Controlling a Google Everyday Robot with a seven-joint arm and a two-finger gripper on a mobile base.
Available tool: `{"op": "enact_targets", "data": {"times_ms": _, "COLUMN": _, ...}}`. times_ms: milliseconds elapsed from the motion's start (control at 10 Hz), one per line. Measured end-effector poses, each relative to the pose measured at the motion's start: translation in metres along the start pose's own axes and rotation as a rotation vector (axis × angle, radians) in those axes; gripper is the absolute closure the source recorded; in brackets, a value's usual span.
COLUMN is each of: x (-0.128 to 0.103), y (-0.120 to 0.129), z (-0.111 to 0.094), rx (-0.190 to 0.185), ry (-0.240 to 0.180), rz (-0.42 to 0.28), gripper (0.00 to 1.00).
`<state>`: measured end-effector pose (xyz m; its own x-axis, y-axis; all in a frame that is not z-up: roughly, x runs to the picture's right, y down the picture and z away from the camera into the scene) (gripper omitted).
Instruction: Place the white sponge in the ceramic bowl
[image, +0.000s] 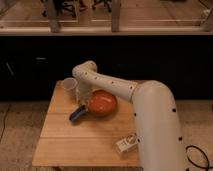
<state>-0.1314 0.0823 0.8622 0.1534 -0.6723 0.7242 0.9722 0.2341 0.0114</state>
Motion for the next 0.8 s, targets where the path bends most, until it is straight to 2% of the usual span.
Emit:
{"op": "enact_targets", "data": {"times_ms": 200, "x": 0.007, "y": 0.009, "z": -0.009, "rx": 0.008, "ry": -0.001, "rz": 0.015, "gripper": 0.98}}
{"op": "enact_targets", "data": {"times_ms": 500, "x": 0.013, "y": 0.035, "z": -0.019, "rx": 0.017, "ry": -0.001, "rz": 0.043, "gripper": 0.98}}
{"op": "enact_targets", "data": {"times_ms": 800, "x": 0.018, "y": 0.03, "z": -0.025, "rx": 0.03, "ry": 0.006, "rz": 0.049, "gripper": 0.98}}
